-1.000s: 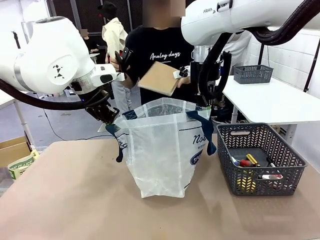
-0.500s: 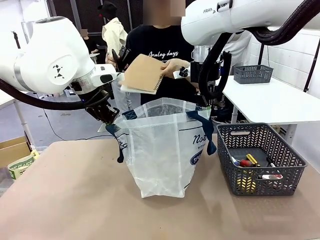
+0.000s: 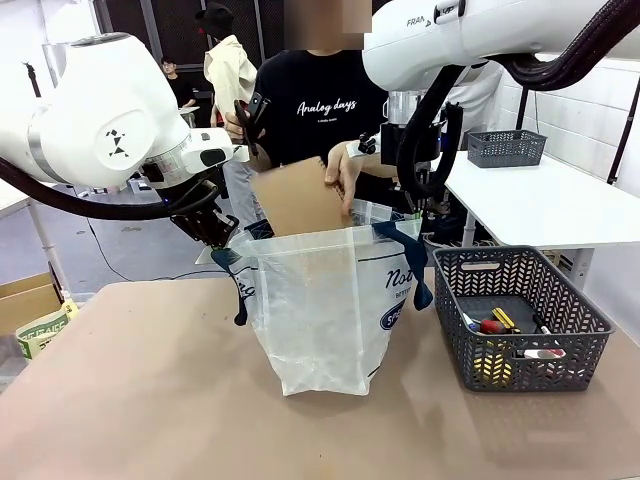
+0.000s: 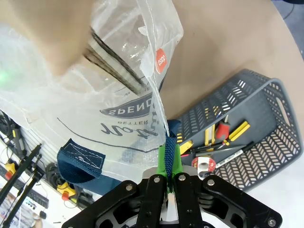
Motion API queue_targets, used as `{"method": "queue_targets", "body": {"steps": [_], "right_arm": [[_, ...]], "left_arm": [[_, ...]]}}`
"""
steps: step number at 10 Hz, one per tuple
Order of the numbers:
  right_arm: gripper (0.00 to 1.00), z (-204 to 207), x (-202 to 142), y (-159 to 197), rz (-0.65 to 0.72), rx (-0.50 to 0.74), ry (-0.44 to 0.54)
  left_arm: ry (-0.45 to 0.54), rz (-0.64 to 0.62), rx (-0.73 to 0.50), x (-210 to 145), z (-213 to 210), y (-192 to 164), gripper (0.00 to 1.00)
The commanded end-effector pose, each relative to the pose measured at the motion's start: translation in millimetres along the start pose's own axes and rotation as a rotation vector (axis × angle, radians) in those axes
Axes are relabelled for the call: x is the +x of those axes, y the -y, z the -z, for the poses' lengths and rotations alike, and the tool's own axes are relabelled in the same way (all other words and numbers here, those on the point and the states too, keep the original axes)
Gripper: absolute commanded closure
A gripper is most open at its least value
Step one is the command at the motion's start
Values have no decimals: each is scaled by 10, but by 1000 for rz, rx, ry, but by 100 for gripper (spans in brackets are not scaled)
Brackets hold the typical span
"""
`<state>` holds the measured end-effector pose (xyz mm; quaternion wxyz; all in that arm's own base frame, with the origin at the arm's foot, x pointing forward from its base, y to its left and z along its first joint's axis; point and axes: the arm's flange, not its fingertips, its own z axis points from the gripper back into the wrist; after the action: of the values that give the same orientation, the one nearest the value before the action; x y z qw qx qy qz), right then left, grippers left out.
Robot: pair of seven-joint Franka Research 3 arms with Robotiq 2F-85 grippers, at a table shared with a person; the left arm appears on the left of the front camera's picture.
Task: Transfer purchased items from the store into the shopping bag.
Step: Move the Reusable shopping bag to the right side of the table.
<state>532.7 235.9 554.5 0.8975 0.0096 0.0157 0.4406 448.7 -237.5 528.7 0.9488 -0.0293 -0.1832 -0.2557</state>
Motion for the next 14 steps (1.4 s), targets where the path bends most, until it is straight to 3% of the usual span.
{"method": "queue_targets", "body": {"steps": [1, 14], "right_arm": [[100, 0, 0, 1, 0, -1, 0], [100, 0, 0, 1, 0, -1, 0]], "left_arm": [[1, 0, 0, -4, -2, 2, 100], [1, 0, 0, -4, -2, 2, 100]]}}
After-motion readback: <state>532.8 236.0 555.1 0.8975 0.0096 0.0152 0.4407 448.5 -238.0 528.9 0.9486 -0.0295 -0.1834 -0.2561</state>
